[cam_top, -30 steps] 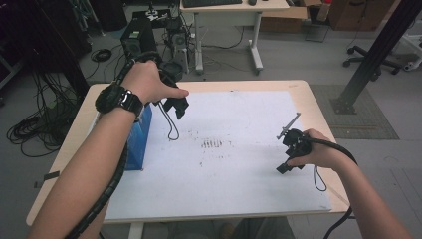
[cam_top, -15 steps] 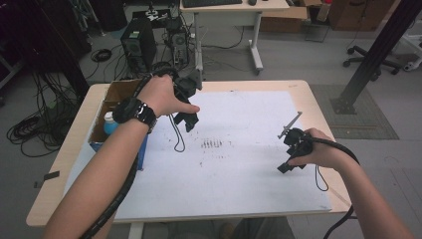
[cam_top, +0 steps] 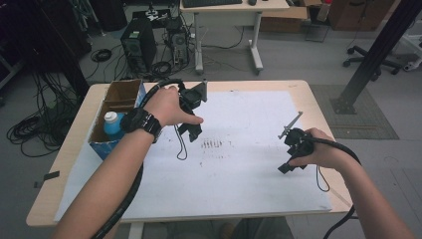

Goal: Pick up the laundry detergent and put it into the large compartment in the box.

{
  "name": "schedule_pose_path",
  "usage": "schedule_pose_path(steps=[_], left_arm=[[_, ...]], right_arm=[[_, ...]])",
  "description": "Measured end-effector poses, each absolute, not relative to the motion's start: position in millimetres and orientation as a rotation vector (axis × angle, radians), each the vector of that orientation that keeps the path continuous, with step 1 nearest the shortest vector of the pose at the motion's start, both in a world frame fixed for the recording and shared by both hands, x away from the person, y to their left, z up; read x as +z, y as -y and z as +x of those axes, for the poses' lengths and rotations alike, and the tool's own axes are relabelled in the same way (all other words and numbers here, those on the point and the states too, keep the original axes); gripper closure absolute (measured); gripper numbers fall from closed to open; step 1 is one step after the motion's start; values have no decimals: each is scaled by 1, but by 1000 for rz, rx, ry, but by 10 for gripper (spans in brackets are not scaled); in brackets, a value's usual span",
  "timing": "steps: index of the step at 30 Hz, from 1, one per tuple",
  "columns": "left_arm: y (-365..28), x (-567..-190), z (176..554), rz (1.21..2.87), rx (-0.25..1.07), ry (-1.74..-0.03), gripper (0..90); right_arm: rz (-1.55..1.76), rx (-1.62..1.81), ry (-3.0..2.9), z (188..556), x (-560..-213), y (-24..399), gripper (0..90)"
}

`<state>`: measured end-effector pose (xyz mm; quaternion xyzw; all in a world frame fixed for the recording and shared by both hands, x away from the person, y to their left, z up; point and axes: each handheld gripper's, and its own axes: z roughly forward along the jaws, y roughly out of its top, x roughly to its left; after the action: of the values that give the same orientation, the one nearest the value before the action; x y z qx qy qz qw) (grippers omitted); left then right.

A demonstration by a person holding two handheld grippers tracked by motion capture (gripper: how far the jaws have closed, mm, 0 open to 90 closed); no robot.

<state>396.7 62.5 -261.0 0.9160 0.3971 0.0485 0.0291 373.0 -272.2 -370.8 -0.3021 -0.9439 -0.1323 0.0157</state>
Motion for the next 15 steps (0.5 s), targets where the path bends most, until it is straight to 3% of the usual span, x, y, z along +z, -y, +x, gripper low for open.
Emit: schedule_pose_path(steps=[15], left_arm=[[-62,-281,392,2829,115,-1216,168]], right_arm=[[-928,-412,2941,370,-370,269,165]])
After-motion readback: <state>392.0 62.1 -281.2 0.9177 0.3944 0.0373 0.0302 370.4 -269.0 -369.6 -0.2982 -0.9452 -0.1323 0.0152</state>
